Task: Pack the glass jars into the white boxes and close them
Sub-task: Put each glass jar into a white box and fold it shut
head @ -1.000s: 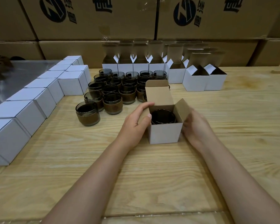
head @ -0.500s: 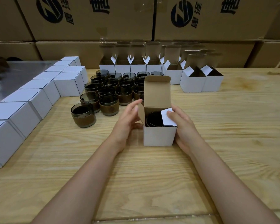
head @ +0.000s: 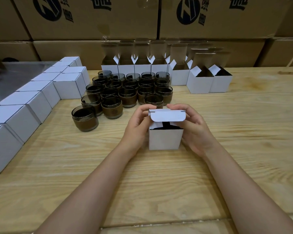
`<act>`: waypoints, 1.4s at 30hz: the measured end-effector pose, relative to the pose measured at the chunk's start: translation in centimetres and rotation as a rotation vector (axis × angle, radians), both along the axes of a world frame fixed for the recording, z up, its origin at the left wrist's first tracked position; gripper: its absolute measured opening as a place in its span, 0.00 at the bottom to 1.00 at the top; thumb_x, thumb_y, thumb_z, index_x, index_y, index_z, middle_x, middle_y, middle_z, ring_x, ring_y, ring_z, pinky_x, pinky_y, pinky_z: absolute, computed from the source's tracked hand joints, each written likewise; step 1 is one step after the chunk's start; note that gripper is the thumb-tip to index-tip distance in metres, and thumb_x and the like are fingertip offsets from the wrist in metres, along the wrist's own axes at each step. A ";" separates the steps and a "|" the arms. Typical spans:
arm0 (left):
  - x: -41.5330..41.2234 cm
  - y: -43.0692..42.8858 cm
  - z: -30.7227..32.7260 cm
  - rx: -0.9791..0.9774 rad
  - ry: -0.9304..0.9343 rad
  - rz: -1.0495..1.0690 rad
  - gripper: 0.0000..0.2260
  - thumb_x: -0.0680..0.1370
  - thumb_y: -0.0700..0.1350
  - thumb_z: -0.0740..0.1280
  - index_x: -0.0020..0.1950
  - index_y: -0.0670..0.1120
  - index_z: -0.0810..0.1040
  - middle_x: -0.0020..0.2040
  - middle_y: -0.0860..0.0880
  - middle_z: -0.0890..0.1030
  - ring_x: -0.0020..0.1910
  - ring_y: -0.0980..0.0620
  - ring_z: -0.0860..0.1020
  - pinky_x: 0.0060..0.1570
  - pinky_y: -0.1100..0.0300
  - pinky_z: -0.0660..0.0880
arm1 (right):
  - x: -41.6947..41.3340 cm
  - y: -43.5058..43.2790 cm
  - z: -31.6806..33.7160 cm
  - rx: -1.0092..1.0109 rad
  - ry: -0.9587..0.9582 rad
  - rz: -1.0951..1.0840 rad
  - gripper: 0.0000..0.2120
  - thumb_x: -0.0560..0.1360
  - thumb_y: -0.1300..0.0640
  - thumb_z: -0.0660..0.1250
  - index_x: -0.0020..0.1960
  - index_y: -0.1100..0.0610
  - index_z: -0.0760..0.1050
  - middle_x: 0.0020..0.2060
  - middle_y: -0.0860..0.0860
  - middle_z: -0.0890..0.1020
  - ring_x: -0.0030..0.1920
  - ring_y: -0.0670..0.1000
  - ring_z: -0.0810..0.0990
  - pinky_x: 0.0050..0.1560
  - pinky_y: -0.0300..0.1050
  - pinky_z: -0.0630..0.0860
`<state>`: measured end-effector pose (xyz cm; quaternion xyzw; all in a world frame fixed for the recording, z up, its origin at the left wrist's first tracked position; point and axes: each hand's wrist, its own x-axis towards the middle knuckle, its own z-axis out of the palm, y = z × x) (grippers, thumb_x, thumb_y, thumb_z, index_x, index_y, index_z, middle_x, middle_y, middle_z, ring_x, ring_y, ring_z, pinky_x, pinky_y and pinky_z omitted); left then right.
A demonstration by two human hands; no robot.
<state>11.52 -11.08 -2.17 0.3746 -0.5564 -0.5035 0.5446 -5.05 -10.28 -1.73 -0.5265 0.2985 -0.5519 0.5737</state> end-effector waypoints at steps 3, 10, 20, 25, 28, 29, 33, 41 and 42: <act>0.0 0.0 0.0 0.004 -0.001 -0.008 0.08 0.81 0.36 0.59 0.57 0.45 0.72 0.50 0.48 0.78 0.44 0.56 0.77 0.40 0.64 0.75 | -0.7 0.3 0.0 -0.022 0.075 0.121 0.17 0.65 0.61 0.71 0.52 0.50 0.76 0.60 0.50 0.74 0.57 0.50 0.75 0.49 0.42 0.75; 0.4 -0.2 -0.4 0.060 0.027 -0.058 0.09 0.81 0.39 0.59 0.54 0.52 0.75 0.50 0.52 0.79 0.44 0.57 0.77 0.42 0.63 0.74 | -0.2 0.4 -0.2 -0.036 0.131 -0.012 0.07 0.68 0.58 0.70 0.42 0.47 0.82 0.56 0.42 0.80 0.59 0.46 0.77 0.53 0.42 0.75; 0.7 -0.2 -0.6 0.024 -0.001 -0.112 0.20 0.69 0.62 0.62 0.56 0.53 0.74 0.57 0.46 0.77 0.52 0.51 0.76 0.50 0.56 0.73 | 0.1 0.5 -0.4 -0.073 0.171 -0.078 0.08 0.67 0.58 0.72 0.42 0.46 0.82 0.55 0.42 0.80 0.62 0.50 0.75 0.59 0.52 0.72; 0.8 -0.3 -0.8 -0.008 0.006 -0.123 0.23 0.65 0.58 0.67 0.57 0.51 0.74 0.53 0.51 0.78 0.50 0.55 0.77 0.49 0.61 0.74 | -0.1 0.3 -0.6 -0.079 0.189 -0.047 0.09 0.67 0.59 0.72 0.43 0.47 0.82 0.56 0.43 0.79 0.64 0.52 0.74 0.63 0.55 0.71; 0.9 -0.3 -1.0 -0.012 0.010 -0.120 0.22 0.63 0.55 0.68 0.56 0.51 0.74 0.54 0.47 0.77 0.51 0.54 0.76 0.49 0.62 0.73 | -0.3 0.3 -0.7 -0.077 0.185 -0.016 0.07 0.68 0.58 0.69 0.43 0.49 0.83 0.60 0.51 0.76 0.64 0.52 0.73 0.60 0.48 0.73; 0.9 -0.3 -0.9 -0.009 0.008 -0.120 0.22 0.63 0.53 0.69 0.56 0.52 0.74 0.54 0.47 0.77 0.51 0.55 0.76 0.48 0.62 0.73 | -0.3 0.3 -0.6 -0.058 0.176 0.003 0.07 0.70 0.57 0.67 0.43 0.51 0.83 0.61 0.53 0.75 0.63 0.51 0.74 0.59 0.46 0.73; 0.9 -0.5 -0.9 0.018 0.014 -0.128 0.19 0.66 0.44 0.66 0.56 0.52 0.74 0.53 0.47 0.76 0.51 0.54 0.75 0.48 0.63 0.72 | -0.6 0.1 -0.6 0.012 0.151 0.031 0.11 0.70 0.58 0.62 0.44 0.58 0.82 0.65 0.57 0.72 0.59 0.49 0.76 0.55 0.41 0.73; 0.4 1.2 -0.1 -0.613 -0.554 0.346 0.15 0.73 0.40 0.63 0.60 0.44 0.78 0.62 0.47 0.77 0.62 0.51 0.75 0.62 0.53 0.66 | -0.8 0.0 -1.1 -0.012 0.098 0.069 0.21 0.72 0.58 0.63 0.65 0.48 0.73 0.60 0.48 0.78 0.58 0.48 0.77 0.55 0.41 0.75; 0.3 1.4 -0.2 -0.819 -0.728 0.427 0.14 0.75 0.40 0.62 0.60 0.41 0.78 0.60 0.46 0.79 0.59 0.50 0.77 0.61 0.52 0.67 | -0.7 -0.1 -1.2 -0.033 0.124 0.056 0.24 0.73 0.57 0.63 0.68 0.46 0.69 0.62 0.49 0.77 0.60 0.49 0.77 0.57 0.43 0.75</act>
